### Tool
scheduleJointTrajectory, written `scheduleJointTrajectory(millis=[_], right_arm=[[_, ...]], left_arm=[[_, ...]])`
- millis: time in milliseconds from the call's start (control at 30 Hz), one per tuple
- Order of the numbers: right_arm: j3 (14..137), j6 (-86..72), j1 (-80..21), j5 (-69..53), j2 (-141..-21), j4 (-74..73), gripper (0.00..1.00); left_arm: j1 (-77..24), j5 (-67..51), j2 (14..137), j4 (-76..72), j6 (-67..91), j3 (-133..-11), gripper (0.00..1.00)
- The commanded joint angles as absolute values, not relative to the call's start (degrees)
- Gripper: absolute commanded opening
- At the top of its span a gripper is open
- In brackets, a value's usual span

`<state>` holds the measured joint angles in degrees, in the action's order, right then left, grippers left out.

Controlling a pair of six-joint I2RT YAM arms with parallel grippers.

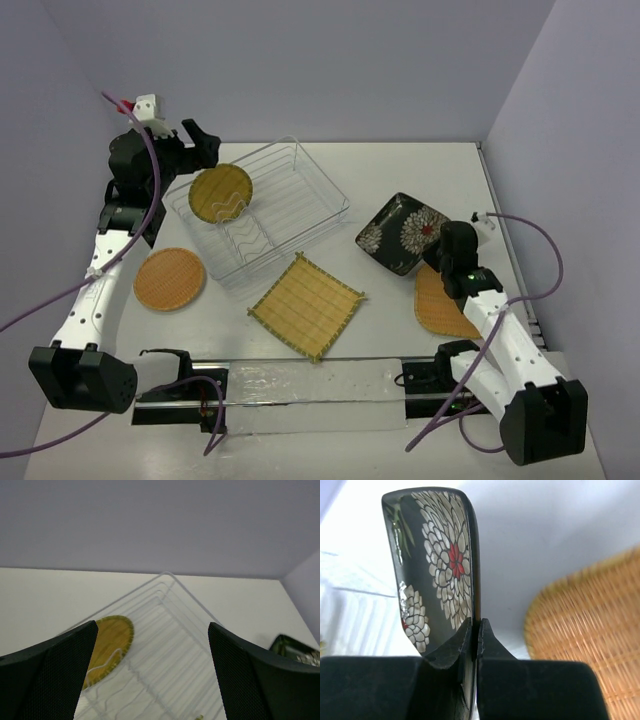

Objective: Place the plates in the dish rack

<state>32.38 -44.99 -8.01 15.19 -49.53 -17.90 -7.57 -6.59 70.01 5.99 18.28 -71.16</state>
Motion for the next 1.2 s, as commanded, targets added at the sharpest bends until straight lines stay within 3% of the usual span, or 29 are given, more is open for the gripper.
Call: scheduleJointTrajectory(millis=[0, 167, 400, 933, 1000, 1067, 1167], right_arm=[[43.46, -39.35, -8.0, 15.39, -43.36, -10.45, 0.0], [50.87, -33.6, -8.09, 10.44, -41.14, -11.78, 0.0], [55.55, -32.03, -8.17, -9.16, -45.05, -9.48, 0.0], [52.79, -37.63, -8.26, -21.34, -46.49, 3.29, 0.0], [52.53, -38.23, -8.26, -22.9, -46.49, 4.53, 0.0], [52.26, -38.57, -8.26, -23.26, -46.62, 4.92, 0.0], [51.89, -38.61, -8.17, -22.62, -46.79, 5.01, 0.0]], left_arm=[[-8.26, -23.68, 72.56, 0.82, 19.56, -72.58, 0.99], [-11.2, -36.53, 78.06, -1.06, 19.37, -77.39, 0.99], [-21.1, -47.82, 87.28, -2.32, 17.62, -82.68, 0.99], [-31.41, -45.04, 97.81, -8.97, 23.54, -83.81, 0.94], [-31.55, -45.72, 98.0, -9.77, 24.23, -83.79, 0.81], [-31.55, -45.83, 97.82, -10.37, 24.78, -84.04, 0.58], [-31.52, -45.77, 96.95, -9.53, 24.09, -85.22, 0.16]])
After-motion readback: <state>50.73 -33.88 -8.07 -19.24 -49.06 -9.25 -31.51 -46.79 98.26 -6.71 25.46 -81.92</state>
